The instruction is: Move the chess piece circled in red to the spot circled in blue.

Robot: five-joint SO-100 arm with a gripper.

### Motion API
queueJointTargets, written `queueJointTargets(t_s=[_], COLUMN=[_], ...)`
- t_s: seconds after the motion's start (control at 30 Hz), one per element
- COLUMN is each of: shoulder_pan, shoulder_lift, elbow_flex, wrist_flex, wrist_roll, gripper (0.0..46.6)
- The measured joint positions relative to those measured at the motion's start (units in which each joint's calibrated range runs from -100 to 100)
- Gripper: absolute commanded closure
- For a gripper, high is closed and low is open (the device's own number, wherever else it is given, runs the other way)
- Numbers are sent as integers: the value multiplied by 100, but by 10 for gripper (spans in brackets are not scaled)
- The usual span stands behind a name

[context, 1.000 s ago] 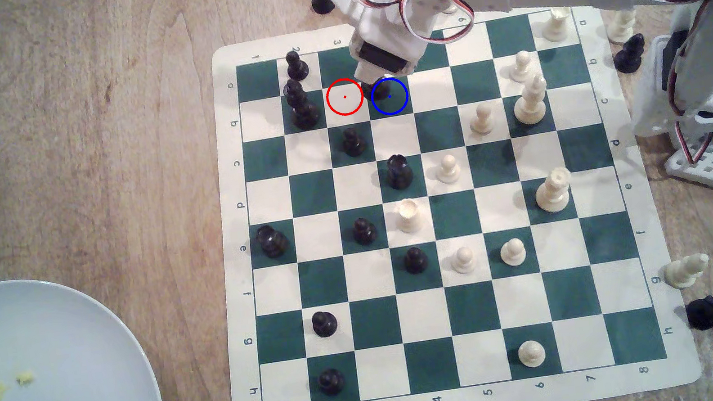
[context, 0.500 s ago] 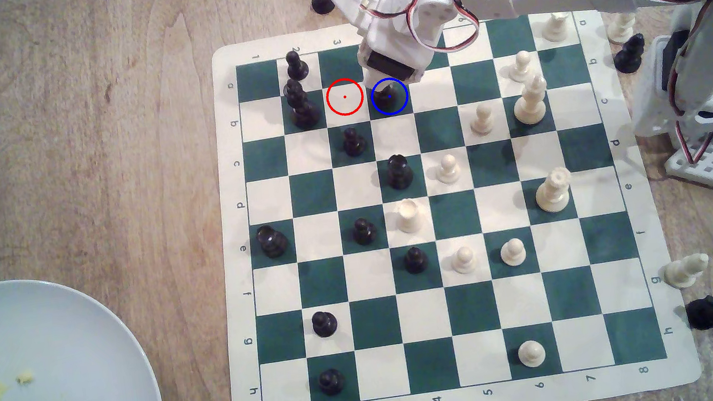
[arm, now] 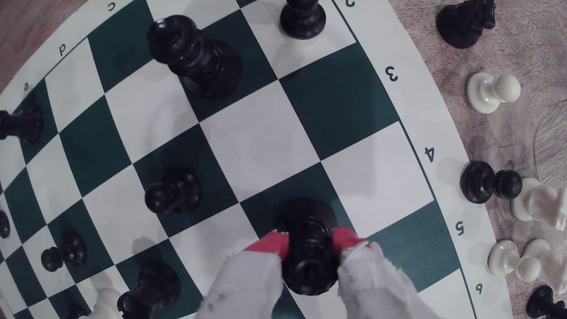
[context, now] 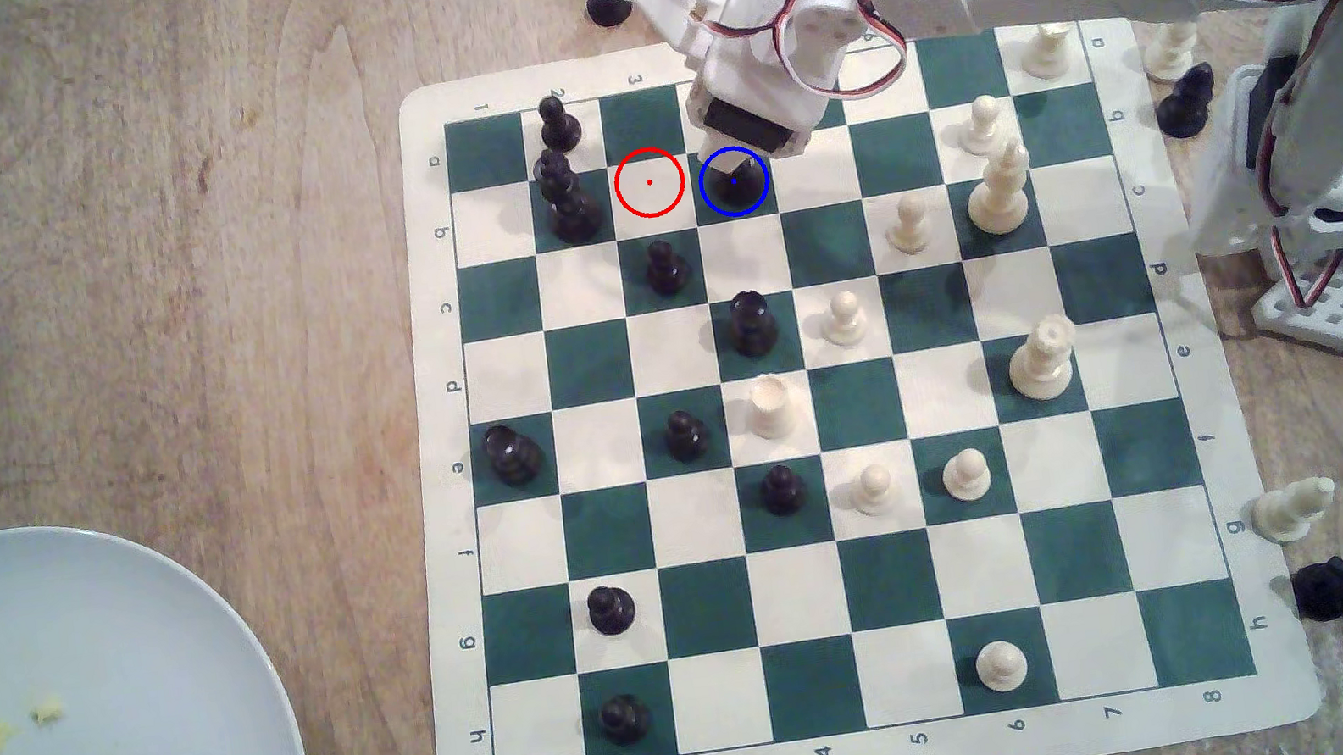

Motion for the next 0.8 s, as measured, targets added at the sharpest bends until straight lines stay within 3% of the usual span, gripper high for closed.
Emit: queueJointTargets(t_s=[0.27,0.5,0.8], shoulder_pan=[0,0,0], shoulder_lift=[0,0,0], elbow_flex=[0,0,0], wrist_flex=[-48,-48,-48], wrist_roll=[0,0,0], gripper=[453,327,296])
